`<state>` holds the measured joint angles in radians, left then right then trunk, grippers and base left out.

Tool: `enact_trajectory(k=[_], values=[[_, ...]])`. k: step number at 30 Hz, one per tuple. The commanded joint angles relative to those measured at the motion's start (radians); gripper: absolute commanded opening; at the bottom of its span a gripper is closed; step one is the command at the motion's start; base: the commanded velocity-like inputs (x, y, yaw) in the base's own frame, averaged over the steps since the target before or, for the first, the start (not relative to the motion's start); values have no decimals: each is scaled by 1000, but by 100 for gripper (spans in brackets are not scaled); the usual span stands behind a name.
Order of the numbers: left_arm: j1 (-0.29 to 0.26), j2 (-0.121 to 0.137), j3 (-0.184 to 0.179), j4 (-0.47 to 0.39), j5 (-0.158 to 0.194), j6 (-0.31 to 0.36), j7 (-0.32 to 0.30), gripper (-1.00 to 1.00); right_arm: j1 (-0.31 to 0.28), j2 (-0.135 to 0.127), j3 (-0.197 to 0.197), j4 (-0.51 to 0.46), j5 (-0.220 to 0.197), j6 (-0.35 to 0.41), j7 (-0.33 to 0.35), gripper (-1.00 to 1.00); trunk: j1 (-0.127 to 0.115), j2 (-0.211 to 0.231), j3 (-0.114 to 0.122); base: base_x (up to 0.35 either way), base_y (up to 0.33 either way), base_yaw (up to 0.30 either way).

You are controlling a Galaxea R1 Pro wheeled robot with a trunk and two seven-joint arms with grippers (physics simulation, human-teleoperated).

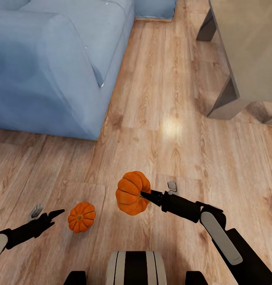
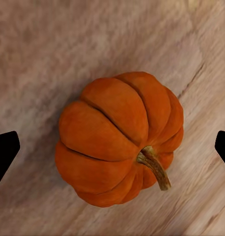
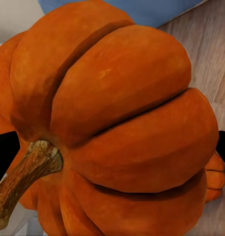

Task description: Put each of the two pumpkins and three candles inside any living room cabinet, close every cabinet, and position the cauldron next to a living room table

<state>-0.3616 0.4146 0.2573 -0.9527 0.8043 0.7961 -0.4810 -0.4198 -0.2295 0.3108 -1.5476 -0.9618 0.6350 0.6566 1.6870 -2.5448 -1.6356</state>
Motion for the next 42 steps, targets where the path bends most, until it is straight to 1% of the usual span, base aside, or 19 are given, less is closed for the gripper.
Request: enact_trajectory(k=[1, 9, 12, 17, 19, 23, 28, 32, 33, 42], values=[[0, 0, 2, 0, 1, 6, -2, 100, -1, -1, 1, 0, -11, 8, -3, -100, 0, 0, -4, 0, 0, 0], [0, -3, -1, -7, -1, 2, -2, 100, -1, -1, 1, 0, -11, 8, -3, -100, 4, -2, -35, 0, 0, 0], [0, -6, -4, -11, -2, 0, -1, 100, -1, -1, 1, 0, -11, 8, -3, -100, 4, -2, -35, 0, 0, 0], [0, -10, -7, -16, -4, -1, -1, 100, -1, -1, 1, 0, -11, 8, -3, -100, 6, -3, -55, 0, 0, 0], [0, -12, -15, -17, -6, -2, -1, 100, -1, -1, 1, 0, -11, 8, -3, -100, 7, -4, -62, 0, 0, 0], [0, -13, -47, -18, -9, -5, -1, 100, -1, -1, 1, 0, -11, 8, -3, -100, 9, -5, -78, 0, 0, 0], [0, -14, -61, -31, -13, -6, -1, 100, -1, -1, 1, 0, -11, 8, -4, -100, 9, -5, -78, 0, 0, 0], [0, -14, -79, -37, -14, -7, -1, 100, -1, -1, 1, 0, -11, 8, -4, -100, 11, -6, -93, 0, 0, 0], [0, -14, -80, -37, -14, -7, -1, 100, -1, -1, 2, 0, -11, 8, -4, -100, 11, -6, -97, 0, 0, 0], [0, -13, -84, -37, -14, -7, -2, 100, -1, -1, 1, 0, -11, 8, -4, -100, 11, -6, -97, 0, 0, 0]])
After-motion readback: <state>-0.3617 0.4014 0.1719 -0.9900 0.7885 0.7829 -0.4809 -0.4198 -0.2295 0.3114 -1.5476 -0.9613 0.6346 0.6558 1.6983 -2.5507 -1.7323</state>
